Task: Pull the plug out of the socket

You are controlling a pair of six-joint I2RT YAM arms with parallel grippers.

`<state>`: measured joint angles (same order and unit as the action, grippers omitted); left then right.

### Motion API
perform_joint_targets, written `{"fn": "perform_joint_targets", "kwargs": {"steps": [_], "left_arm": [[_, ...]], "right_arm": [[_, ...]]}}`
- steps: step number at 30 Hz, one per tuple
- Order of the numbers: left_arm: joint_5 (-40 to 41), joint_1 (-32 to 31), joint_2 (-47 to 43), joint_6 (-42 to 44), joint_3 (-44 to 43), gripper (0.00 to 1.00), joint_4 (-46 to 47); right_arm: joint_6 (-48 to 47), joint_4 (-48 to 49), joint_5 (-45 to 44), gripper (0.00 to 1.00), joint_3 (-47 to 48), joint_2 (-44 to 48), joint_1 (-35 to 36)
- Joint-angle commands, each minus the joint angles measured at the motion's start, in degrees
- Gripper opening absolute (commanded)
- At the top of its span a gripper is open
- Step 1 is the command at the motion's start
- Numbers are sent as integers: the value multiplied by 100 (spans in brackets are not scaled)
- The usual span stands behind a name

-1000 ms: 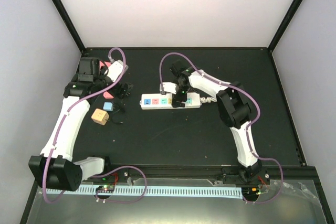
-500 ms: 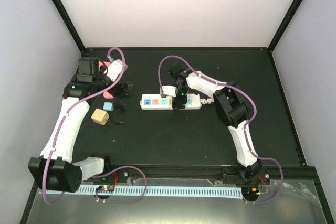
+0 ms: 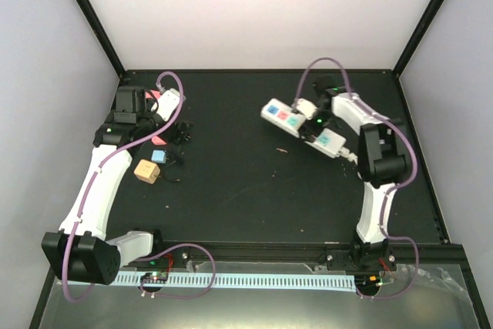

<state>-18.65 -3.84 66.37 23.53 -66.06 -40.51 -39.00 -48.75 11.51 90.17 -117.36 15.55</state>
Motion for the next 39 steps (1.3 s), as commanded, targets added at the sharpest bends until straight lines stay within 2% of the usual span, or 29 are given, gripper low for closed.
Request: {"fn": "perform_joint_targets", "kwargs": {"steps": [1,9,18,24,31,39], "left_arm": [[188,-9,13,-200,-39,99,216],[549,-7,292,-465,-223,99,187],[850,-10,348,-628,-175,99,303],[638,-11,401,-461,-179,99,111],[576,-11,510,-282,-168,99,-138],[340,107,588,-255,-213,99,-342]], "right_arm": [[397,370,-81,66,-602,649,-754],[693,686,-245,66,-1283,1119,-2100],[1125,1102,-251,68,-1792,1276,-3150],[1174,1321,-317,72,-2077,1346,-3354],[1261,1327,-297,94,-2097,1420,-3365],[1299,1034,-102,100,-1736,1566,-3352]]}}
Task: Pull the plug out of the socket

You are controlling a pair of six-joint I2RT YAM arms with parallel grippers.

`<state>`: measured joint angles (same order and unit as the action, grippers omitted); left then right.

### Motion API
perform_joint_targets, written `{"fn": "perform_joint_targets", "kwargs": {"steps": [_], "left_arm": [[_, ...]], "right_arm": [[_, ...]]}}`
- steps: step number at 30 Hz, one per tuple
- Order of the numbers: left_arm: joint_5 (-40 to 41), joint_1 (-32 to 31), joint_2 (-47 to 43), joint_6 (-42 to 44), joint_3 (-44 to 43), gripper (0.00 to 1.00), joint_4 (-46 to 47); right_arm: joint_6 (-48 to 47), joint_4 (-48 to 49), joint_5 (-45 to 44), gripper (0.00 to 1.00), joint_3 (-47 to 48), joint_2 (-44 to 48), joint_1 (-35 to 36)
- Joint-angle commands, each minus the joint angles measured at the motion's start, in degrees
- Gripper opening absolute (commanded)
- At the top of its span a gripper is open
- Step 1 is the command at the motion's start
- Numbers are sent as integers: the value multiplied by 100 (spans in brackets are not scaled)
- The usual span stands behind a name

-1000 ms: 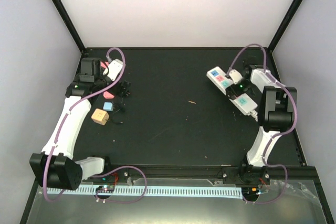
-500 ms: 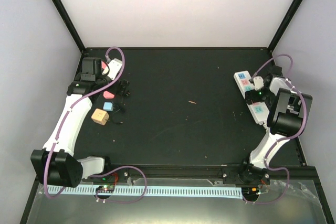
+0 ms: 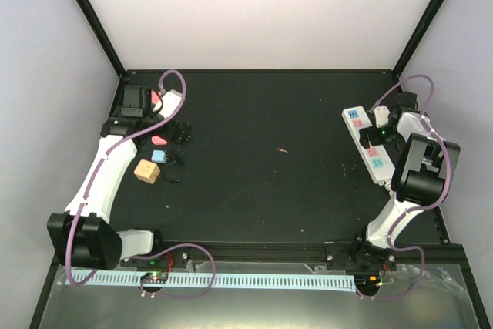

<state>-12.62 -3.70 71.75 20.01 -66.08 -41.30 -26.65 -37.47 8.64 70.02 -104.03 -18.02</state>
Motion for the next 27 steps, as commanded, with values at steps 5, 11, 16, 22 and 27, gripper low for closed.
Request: {"fn": "perform_joint_targets", "kwargs": {"steps": [5,11,16,22,27], "left_arm": [[-960,426,333,37,-501,99,-561],[-1604,1018,623,-226,-895,99,-813],[-1922,1725,529,-248,-977,99,-832],[-1886,2016,114,-368,-427,99,-616],[-2239,2005,-450,-225,592,99,-149]], "right_arm": [[169,-631,942,100,835,514,70],[522,-1036,1713,100,1327,999,419],[884,-903,2313,100,1108,1607,1036],[1406,-169,2812,100,304,2220,1744],[1234,285,3253,100,-492,2646,1928]]}}
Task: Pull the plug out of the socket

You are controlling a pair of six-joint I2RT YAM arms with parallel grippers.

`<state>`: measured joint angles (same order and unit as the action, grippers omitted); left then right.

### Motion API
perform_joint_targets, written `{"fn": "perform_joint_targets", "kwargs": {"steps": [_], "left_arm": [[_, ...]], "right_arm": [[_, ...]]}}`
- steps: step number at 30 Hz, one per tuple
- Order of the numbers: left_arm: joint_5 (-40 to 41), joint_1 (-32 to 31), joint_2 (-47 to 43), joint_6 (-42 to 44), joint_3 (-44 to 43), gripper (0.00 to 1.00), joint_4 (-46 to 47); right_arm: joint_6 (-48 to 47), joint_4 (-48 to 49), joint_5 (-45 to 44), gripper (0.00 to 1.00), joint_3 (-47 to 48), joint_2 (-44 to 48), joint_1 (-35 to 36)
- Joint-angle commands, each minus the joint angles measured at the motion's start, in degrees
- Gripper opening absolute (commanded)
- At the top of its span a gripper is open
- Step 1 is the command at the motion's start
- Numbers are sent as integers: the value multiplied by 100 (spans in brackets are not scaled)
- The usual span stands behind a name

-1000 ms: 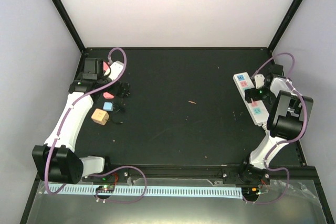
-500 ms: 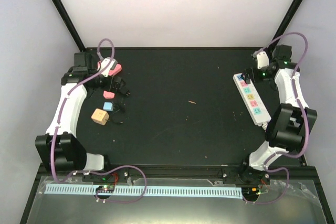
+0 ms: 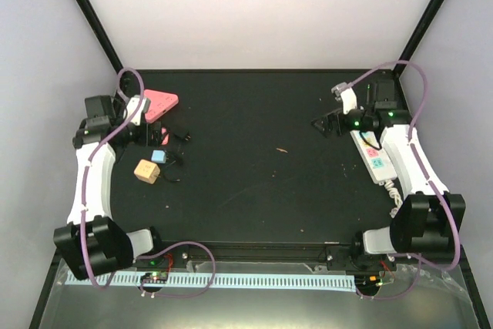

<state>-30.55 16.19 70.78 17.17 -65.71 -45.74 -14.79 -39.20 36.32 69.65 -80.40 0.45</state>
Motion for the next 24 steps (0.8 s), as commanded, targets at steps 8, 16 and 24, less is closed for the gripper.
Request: {"fn": "perform_joint_targets", "kwargs": {"steps": [8,16,24], "left_arm": [[-440,1,-1007,183,1568,99,658],[-161,-95,-1299,32,2147,99,1144],[-42,-209,-1246,-50,2135,99,1207]], "right_arm": [[-157,1015,469,100,-1419,874,96],[-100,1360,308,100,-1747,1081,96],[-78,1402,322,100,-1784,1065,91]]}}
